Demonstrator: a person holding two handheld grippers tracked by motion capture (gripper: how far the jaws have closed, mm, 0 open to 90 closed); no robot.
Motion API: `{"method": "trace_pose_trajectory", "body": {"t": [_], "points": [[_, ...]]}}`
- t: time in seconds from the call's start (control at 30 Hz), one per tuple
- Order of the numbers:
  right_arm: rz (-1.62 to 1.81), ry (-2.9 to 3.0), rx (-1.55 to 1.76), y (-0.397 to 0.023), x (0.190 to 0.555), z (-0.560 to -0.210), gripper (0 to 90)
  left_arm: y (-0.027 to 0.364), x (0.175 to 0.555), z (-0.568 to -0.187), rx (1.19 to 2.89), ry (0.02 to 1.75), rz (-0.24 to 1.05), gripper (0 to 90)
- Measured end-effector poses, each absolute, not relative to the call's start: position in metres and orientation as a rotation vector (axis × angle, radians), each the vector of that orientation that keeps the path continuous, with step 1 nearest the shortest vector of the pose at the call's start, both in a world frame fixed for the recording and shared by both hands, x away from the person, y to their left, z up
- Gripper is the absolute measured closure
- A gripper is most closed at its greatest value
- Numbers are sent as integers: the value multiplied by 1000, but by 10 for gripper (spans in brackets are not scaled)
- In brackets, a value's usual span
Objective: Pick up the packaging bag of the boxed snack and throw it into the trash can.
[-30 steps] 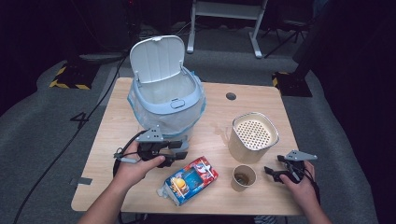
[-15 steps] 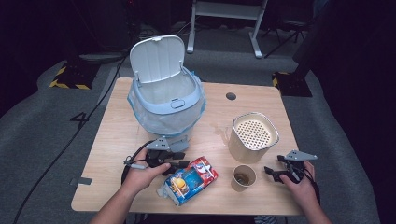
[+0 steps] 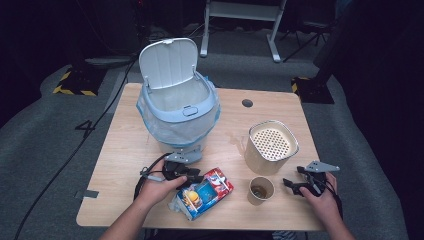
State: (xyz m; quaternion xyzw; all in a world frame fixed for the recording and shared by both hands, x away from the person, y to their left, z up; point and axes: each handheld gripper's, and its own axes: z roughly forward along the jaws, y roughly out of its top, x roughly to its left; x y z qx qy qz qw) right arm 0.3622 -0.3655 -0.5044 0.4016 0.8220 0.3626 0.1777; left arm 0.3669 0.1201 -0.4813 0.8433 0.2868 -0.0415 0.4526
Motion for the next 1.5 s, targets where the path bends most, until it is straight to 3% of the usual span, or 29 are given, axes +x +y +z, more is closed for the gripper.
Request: {"method": "trace_pose_trajectory", "body": {"t": [0.57, 0.93, 1.5], "points": [[1026, 2326, 1136, -365, 362, -504, 161, 120, 366, -481, 2167, 717, -42, 774], [1026, 2326, 1136, -365, 362, -504, 162, 124, 359, -464, 2076, 692, 15, 790], [1027, 2332, 1125, -365, 364, -504, 161, 142, 357, -404, 1876, 625, 166, 792]]}}
